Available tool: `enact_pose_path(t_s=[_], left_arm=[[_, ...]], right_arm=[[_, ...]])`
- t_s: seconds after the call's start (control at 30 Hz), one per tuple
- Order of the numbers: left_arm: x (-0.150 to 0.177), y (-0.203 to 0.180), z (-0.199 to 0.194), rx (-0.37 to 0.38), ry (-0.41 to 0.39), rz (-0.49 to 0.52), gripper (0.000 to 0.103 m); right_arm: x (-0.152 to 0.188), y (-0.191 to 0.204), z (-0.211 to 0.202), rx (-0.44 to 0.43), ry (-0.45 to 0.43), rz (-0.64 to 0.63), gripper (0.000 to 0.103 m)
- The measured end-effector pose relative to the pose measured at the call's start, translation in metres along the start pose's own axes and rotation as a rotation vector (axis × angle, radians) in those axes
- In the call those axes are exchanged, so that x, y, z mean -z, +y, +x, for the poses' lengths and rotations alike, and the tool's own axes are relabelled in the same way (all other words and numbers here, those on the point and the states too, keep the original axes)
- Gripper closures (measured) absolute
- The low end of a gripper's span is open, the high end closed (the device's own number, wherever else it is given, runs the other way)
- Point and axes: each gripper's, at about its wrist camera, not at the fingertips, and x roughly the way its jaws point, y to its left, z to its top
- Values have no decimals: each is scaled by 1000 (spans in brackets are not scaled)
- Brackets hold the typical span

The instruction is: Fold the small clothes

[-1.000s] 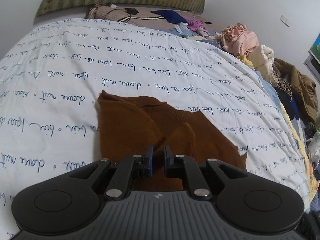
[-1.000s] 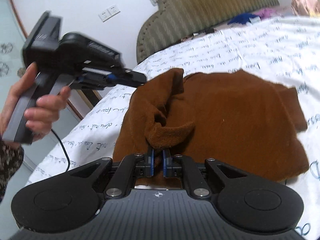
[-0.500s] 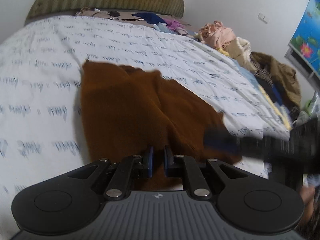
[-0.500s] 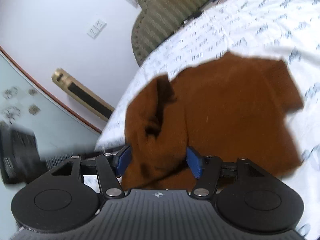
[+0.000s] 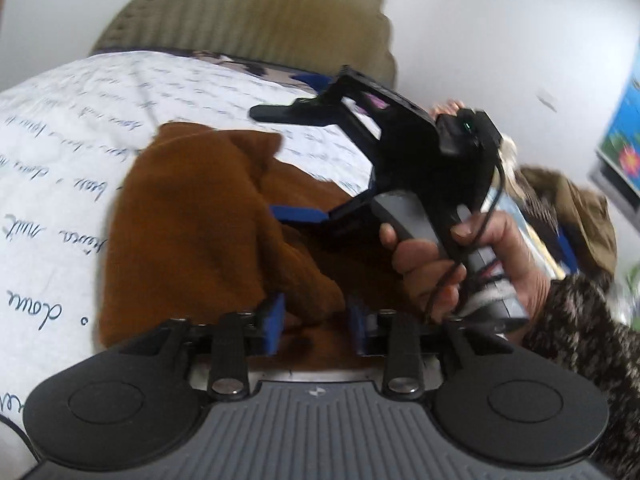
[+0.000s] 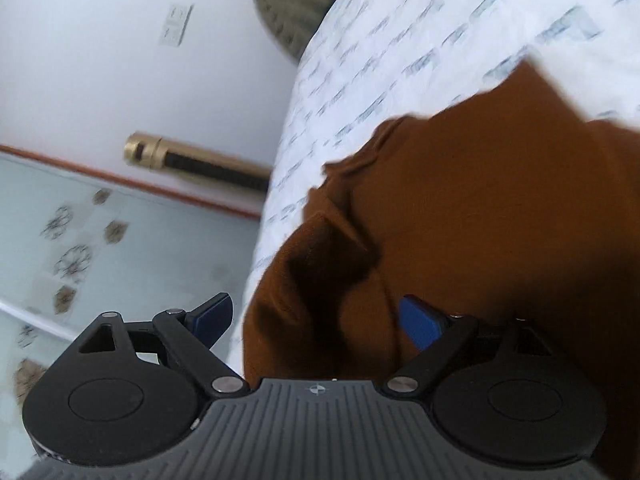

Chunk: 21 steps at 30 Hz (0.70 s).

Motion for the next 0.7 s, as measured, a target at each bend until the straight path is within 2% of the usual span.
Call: enact_pose_path(t_s=[0.03, 0.13, 0.23, 0.3, 0.33, 0.37, 0.4, 0.5, 0.7], left_arm=[[0, 2, 2, -17, -4, -10, 56], [2, 1, 8, -46, -7, 0, 55], [3, -4, 13, -66, -5, 17, 55], [4, -9, 15, -75, -4, 26, 55], [5, -10, 16, -78, -3, 28, 55], [5, -10, 17, -82, 2, 29, 53], [4, -7, 20, -82, 7, 23, 53], [2, -5, 21, -70, 15, 0, 53], [-9, -10, 19, -29, 7, -3, 53]], right_arm=[[-4, 1, 5, -14, 19, -5, 8], [-11, 4, 19, -88, 69, -9, 1], [-18, 7, 34, -73, 101, -9, 1], [-18, 7, 42, -26, 107, -28, 15], [-18, 8, 45, 9, 111, -28, 35], [-17, 7, 48, 41, 116, -24, 66], [-15, 5, 50, 58, 125, -19, 79], [-6, 4, 45, 54, 98, -50, 79], [0, 15, 16, -61, -11, -56, 81]])
